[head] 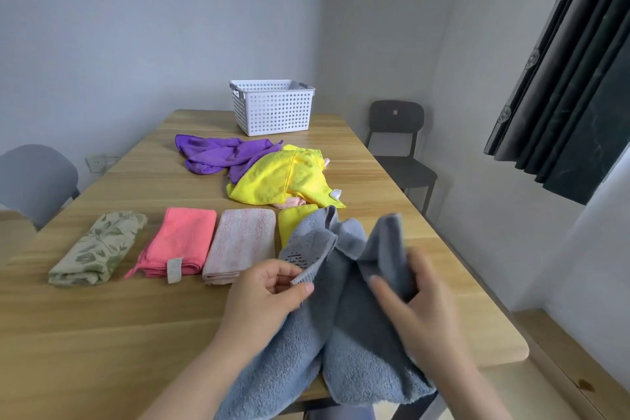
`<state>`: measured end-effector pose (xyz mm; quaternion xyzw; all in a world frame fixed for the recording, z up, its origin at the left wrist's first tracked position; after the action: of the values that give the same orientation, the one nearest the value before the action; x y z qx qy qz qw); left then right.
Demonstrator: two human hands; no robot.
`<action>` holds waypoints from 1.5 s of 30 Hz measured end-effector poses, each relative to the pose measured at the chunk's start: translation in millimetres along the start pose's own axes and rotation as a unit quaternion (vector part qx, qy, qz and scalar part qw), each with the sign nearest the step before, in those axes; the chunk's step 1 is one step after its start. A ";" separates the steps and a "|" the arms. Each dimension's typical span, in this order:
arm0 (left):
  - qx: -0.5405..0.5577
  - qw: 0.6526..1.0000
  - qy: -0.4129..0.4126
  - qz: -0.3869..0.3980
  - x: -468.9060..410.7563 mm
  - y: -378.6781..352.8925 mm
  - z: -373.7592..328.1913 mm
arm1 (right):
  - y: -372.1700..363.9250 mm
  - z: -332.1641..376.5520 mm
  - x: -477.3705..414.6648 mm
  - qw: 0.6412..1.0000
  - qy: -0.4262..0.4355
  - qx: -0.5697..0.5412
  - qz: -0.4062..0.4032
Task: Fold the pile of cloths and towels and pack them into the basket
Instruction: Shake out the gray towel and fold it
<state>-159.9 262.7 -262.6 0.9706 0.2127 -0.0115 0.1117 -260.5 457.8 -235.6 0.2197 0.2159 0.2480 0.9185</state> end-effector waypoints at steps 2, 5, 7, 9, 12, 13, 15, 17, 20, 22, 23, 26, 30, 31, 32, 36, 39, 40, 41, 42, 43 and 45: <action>0.028 0.999 0.023 -0.012 8.0 0.2 15.1 | -31.9 -6.6 10.6 0.992 -0.013 -0.005 0.126; 0.058 0.997 0.038 -0.031 18.9 6.3 33.5 | -55.4 -23.2 19.9 0.974 -0.043 -0.002 0.223; 0.061 0.997 0.029 -0.036 23.5 10.4 34.3 | -57.3 -29.9 18.0 0.971 -0.065 -0.032 0.230; 0.052 0.998 0.011 -0.040 24.0 13.4 30.8 | -54.3 -29.0 11.3 0.976 -0.062 -0.034 0.207; 0.031 0.998 -0.010 -0.046 22.9 14.9 24.9 | -48.0 -10.5 0.7 0.985 0.005 0.039 0.171; 0.020 0.999 -0.012 -0.046 22.3 14.8 24.5 | -49.4 -3.7 -1.3 0.982 0.029 0.055 0.176; 0.019 0.998 -0.010 -0.052 21.7 16.9 27.4 | -57.4 3.7 -5.9 0.975 0.060 0.071 0.203; 0.041 0.997 -0.001 -0.064 21.9 20.3 31.8 | -66.1 9.9 -10.7 0.963 0.084 0.108 0.234; 0.085 0.994 0.007 -0.062 22.1 24.0 36.3 | -81.8 22.3 -19.2 0.938 0.110 0.161 0.285; 0.114 0.992 0.010 -0.054 22.3 26.0 39.5 | -90.4 28.6 -25.8 0.924 0.115 0.185 0.315; 0.125 0.991 0.013 -0.051 22.7 26.9 41.4 | -93.8 29.0 -28.5 0.917 0.114 0.197 0.329; 0.140 0.989 0.022 -0.042 22.1 28.8 46.2 | -99.2 30.0 -32.8 0.904 0.106 0.219 0.351; 0.160 0.986 0.025 -0.029 21.2 28.3 47.8 | -92.7 31.1 -32.2 0.928 0.082 0.162 0.327; 0.162 0.986 0.022 -0.029 20.8 27.7 46.7 | -90.6 30.0 -31.3 0.936 0.069 0.133 0.320; 0.162 0.986 0.017 -0.028 20.6 27.1 44.3 | -89.2 28.1 -30.4 0.942 0.058 0.110 0.311; 0.123 0.992 -0.015 -0.020 20.4 23.4 28.4 | -89.9 24.2 -29.6 0.958 0.060 0.079 0.270; 0.095 0.995 -0.036 -0.015 20.8 21.1 18.1 | -88.3 24.5 -30.4 0.964 0.063 0.077 0.247; 0.082 0.996 -0.039 -0.014 20.5 20.9 16.7 | -87.7 25.4 -30.4 0.965 0.065 0.078 0.243; 0.066 0.997 -0.042 -0.012 20.2 20.5 15.5 | -87.4 27.3 -30.1 0.965 0.069 0.079 0.242; 0.054 0.998 -0.044 -0.008 20.4 20.1 14.4 | -87.3 28.8 -29.6 0.965 0.072 0.081 0.240; 0.047 0.998 -0.047 -0.007 21.0 19.9 13.3 | -87.1 29.8 -29.5 0.965 0.074 0.082 0.237; 0.053 0.997 -0.052 -0.007 23.1 19.7 10.9 | -86.9 30.6 -29.1 0.967 0.072 0.076 0.230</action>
<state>-130.4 252.3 -270.6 0.9718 0.2123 -0.0737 0.0710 -236.5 365.0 -246.9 0.3144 0.2438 0.4508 0.7990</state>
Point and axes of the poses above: each hand's wrist, its own x-axis away from the middle knuckle, its own y-axis out of the back of the hand, z = x × y, the point moved 8 cm from there along -x, towards the middle knuckle, and after that the axes turned 12 degrees about z, right-handed, at the moved point
